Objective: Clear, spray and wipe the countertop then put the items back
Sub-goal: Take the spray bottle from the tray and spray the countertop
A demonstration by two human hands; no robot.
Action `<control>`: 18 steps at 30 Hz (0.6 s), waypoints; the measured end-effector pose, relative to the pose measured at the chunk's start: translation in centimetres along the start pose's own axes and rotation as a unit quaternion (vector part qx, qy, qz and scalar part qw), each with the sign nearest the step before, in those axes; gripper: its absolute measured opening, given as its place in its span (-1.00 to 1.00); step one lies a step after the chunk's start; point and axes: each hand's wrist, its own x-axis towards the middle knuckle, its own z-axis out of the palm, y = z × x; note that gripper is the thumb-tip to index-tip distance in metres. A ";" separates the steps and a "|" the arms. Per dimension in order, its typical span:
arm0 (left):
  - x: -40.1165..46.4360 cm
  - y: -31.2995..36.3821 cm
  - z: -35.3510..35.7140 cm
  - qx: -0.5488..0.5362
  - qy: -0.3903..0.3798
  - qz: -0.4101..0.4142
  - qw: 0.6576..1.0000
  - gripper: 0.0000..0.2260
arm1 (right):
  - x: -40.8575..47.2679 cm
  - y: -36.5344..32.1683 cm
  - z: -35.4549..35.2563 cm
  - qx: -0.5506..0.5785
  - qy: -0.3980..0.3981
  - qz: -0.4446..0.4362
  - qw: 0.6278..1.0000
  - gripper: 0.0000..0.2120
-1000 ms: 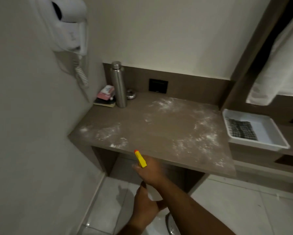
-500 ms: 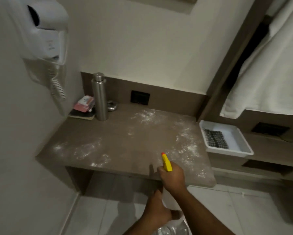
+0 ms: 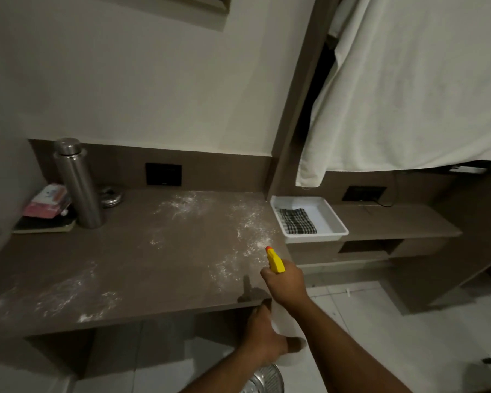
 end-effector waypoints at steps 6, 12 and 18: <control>1.5 2.2 0.7 0.037 0.030 0.027 0.998 -0.01 | 0.9 1.0 -3.8 -0.041 -0.065 -0.046 0.996 -0.74; 5.7 8.2 1.8 0.124 0.045 0.104 0.986 -0.09 | 4.6 2.8 -8.7 -0.072 0.029 -0.016 0.997 -0.70; 12.9 13.8 6.4 -0.016 0.141 0.040 0.989 -0.33 | 13.1 4.9 -13.3 0.019 0.100 -0.025 0.994 -0.71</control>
